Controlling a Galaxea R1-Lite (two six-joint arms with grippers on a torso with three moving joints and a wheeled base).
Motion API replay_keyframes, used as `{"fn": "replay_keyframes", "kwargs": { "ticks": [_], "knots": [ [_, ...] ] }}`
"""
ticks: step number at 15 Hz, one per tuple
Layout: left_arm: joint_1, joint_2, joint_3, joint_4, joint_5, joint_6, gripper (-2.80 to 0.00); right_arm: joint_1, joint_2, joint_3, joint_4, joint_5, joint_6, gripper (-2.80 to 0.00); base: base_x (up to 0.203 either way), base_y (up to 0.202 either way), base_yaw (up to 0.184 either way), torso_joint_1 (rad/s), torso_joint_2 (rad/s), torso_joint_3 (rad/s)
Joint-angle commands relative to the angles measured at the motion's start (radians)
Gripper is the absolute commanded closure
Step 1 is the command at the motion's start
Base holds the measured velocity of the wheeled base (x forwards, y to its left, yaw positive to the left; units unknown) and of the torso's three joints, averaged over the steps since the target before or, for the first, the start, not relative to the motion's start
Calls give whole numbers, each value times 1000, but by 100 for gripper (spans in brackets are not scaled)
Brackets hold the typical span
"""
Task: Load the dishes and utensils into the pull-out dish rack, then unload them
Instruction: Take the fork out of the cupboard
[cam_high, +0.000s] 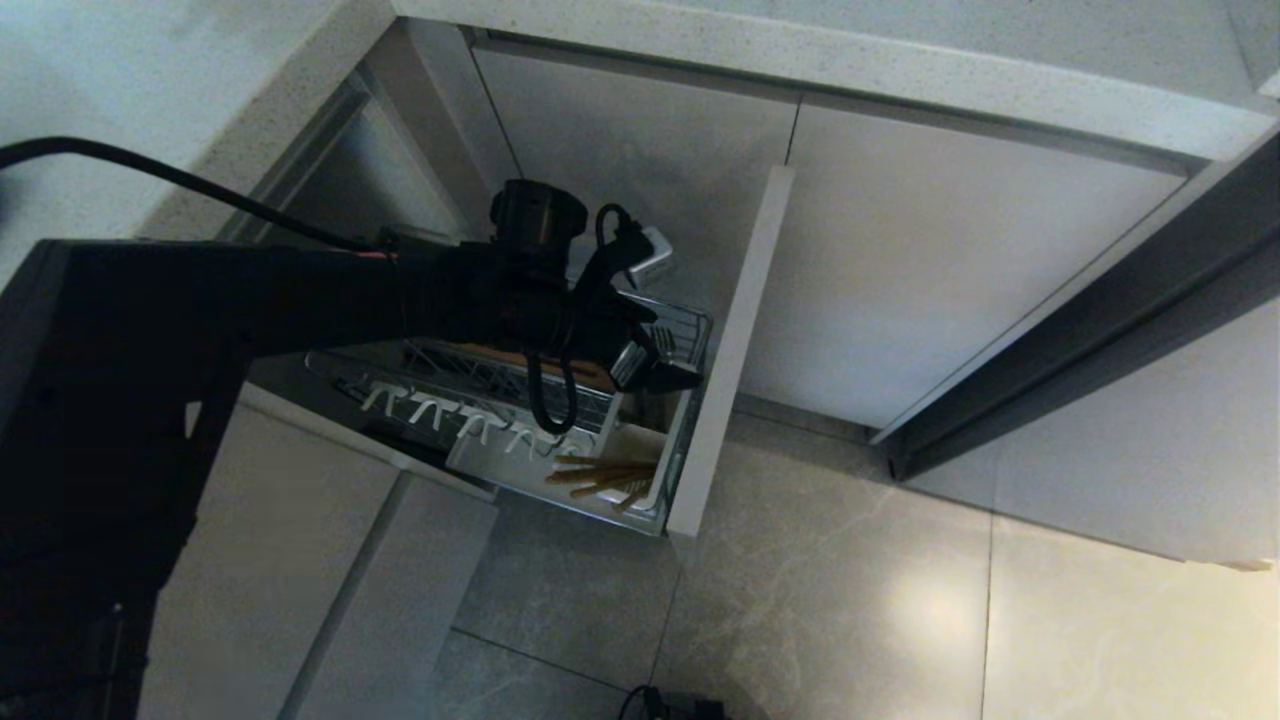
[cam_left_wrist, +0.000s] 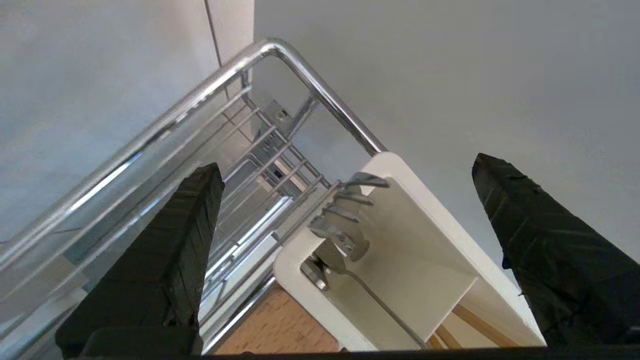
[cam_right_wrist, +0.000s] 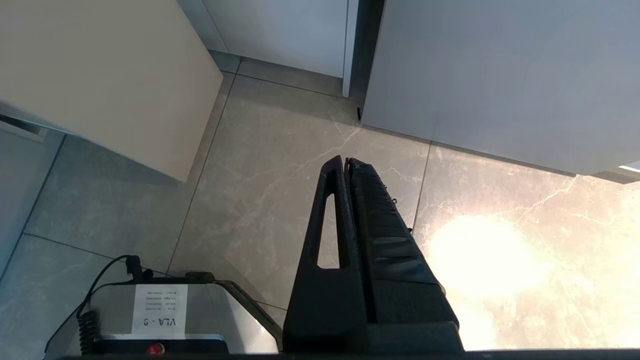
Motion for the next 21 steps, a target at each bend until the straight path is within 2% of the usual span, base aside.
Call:
{"fn": "replay_keyframes", "kwargs": {
  "ticks": [1, 16, 17, 21],
  "knots": [
    [2, 2, 0, 0, -2, 4, -280, 0, -1, 0, 0, 0, 0, 0, 0, 0, 0, 0, 0, 0],
    [11, 0, 0, 3, -2, -22, -280, 0, -1, 0, 0, 0, -1, 0, 0, 0, 0, 0, 0, 0],
    [11, 0, 0, 4, -3, -23, 0, 0, -1, 0, 0, 0, 0, 0, 0, 0, 0, 0, 0, 0],
    [11, 3, 0, 3, 0, -41, 0, 0, -1, 0, 0, 0, 0, 0, 0, 0, 0, 0, 0, 0]
  ]
}}
